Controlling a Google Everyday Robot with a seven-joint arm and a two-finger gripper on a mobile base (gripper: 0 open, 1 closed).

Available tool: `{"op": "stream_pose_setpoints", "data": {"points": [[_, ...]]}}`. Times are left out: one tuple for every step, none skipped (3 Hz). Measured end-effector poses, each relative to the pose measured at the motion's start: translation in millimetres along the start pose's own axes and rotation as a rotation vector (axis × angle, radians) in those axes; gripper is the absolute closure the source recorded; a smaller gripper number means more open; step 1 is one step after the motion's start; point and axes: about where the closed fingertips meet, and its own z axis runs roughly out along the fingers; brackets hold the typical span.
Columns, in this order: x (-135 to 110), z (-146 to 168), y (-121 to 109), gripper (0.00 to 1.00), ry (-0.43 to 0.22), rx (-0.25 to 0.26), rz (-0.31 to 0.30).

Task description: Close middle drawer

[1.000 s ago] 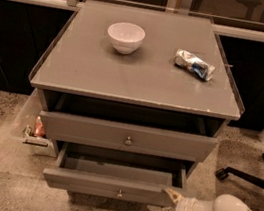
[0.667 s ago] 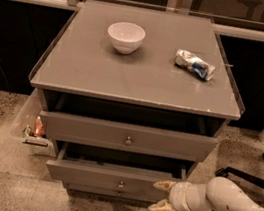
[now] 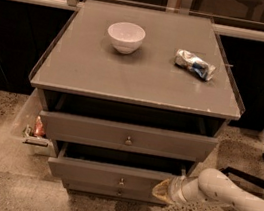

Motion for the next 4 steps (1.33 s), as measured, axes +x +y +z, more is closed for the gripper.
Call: {"op": "stream_pose_setpoints", "data": {"points": [[14.4, 12.5, -13.8, 0.85, 0.01, 0.022, 0.049], [14.9, 12.8, -14.1, 0.62, 0.011, 0.023, 0.051], [14.9, 12.9, -14.1, 0.39, 0.01, 0.023, 0.051], [14.9, 12.9, -14.1, 0.15, 0.01, 0.023, 0.051]]}}
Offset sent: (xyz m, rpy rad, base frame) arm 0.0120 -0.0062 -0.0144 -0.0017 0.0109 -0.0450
